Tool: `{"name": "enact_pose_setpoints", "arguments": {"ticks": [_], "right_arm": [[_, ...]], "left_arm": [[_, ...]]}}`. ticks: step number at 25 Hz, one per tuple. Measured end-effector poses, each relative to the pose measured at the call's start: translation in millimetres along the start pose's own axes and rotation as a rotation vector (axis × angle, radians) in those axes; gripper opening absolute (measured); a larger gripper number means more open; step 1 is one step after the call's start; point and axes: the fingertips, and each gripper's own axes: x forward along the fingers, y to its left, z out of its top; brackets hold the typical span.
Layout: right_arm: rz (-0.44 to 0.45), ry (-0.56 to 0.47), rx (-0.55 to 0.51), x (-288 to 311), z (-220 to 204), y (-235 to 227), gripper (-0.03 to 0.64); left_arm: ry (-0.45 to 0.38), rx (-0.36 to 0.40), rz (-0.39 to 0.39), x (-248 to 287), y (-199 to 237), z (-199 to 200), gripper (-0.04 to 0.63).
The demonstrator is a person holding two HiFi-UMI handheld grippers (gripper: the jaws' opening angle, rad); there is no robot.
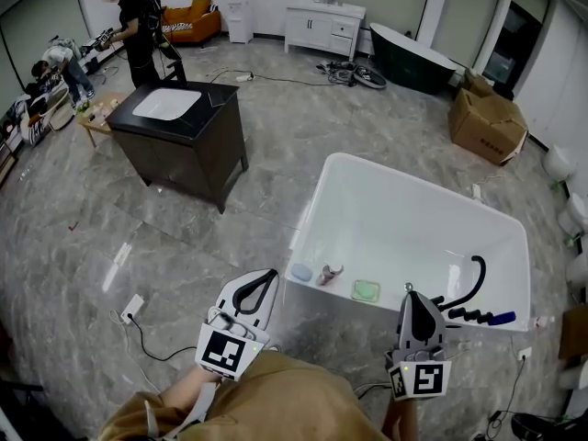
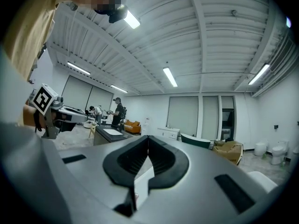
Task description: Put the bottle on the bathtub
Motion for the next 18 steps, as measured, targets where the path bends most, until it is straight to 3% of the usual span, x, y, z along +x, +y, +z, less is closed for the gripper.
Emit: {"name": "enact_pose_setpoints", "arguments": {"ticks": [18], "right_arm": [[-0.016,0.039,0.024,-7.7,-15.8,3.5,0.006]], "left_arm": [[0.012,-0.007,-0.027,4.8,-3.1,-5.7,0.008]]}}
